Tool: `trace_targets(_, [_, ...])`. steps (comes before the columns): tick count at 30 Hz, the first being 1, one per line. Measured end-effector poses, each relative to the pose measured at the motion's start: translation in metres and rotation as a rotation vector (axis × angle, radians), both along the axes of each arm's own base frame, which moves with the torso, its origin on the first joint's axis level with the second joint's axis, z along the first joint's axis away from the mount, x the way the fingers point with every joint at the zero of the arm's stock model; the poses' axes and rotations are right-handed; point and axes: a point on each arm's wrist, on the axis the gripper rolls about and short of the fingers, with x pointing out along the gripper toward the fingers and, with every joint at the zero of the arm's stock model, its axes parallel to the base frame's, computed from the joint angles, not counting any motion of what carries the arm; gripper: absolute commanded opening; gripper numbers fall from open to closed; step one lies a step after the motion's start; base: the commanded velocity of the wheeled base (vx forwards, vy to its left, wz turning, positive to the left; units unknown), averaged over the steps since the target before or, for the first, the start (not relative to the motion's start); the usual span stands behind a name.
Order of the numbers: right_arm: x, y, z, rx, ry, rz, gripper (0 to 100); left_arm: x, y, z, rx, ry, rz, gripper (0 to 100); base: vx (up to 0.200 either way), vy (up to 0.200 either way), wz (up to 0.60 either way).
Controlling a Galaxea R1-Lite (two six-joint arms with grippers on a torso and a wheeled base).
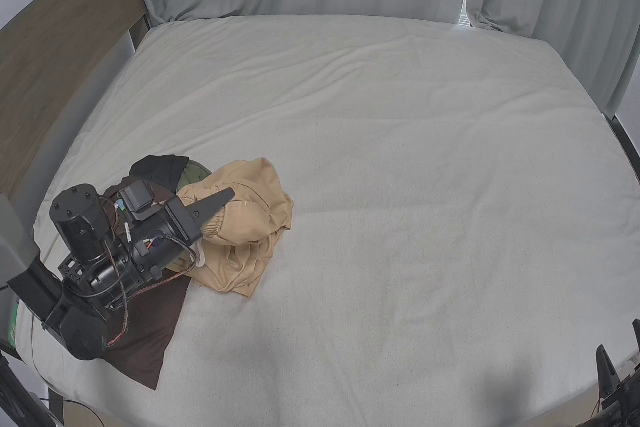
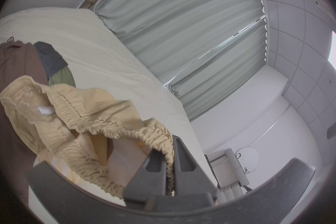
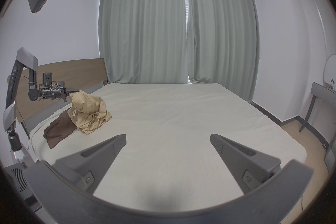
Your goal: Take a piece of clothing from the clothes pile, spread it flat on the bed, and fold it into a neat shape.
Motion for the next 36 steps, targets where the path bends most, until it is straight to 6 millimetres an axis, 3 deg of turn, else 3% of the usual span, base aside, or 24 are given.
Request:
trace_targets(9, [0.0,0.0,0.0,0.0,0.0,-0.001,100,-0.007,-0.016,0.024,-0.147,0.072,0.033,0,0.0,0.0,0.0])
trace_targets(19, [0.0,0.0,0.0,0.0,0.0,0.0,100,-0.023,-0.055,0.05,-0.223,0.046,0.034,0,0.0,0.0,0.0])
trace_targets(36, [0.0,0.0,0.0,0.0,0.0,-0.001,100,-0.054,-0.113,0.053,-0.273,0.127,-0.118,0,0.0,0.0,0.0])
